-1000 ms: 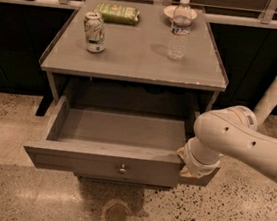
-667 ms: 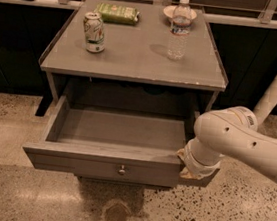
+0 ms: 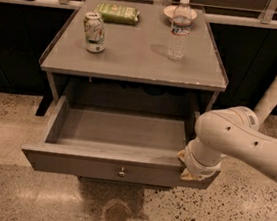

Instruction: Open top drawer

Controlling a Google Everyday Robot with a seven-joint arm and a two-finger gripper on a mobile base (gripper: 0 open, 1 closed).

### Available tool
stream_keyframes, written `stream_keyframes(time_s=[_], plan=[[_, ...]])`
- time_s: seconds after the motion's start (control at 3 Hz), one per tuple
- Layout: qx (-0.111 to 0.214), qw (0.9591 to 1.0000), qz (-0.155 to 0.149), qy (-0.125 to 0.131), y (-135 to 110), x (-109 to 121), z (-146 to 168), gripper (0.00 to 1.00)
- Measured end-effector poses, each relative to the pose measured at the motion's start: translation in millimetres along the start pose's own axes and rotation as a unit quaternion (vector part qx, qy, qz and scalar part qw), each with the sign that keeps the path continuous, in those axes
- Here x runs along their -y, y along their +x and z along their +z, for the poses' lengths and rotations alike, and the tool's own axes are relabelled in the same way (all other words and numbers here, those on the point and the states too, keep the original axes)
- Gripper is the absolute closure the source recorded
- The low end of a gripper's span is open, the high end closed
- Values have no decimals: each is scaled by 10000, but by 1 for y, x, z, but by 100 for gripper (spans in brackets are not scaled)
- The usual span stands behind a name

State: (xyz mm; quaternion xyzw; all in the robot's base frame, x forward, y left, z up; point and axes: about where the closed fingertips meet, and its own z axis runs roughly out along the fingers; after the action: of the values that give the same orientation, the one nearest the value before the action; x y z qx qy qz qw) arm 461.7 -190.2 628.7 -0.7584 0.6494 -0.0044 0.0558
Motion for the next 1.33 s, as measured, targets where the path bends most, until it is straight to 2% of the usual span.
stream_keyframes(time_s=[0.33,0.67,1.33], plan=[[47,9999,-24,-121,-2,-8,1,100],[46,9999,-24,-121,-2,-8,1,82],[46,9999,-24,-121,-2,-8,1,36]])
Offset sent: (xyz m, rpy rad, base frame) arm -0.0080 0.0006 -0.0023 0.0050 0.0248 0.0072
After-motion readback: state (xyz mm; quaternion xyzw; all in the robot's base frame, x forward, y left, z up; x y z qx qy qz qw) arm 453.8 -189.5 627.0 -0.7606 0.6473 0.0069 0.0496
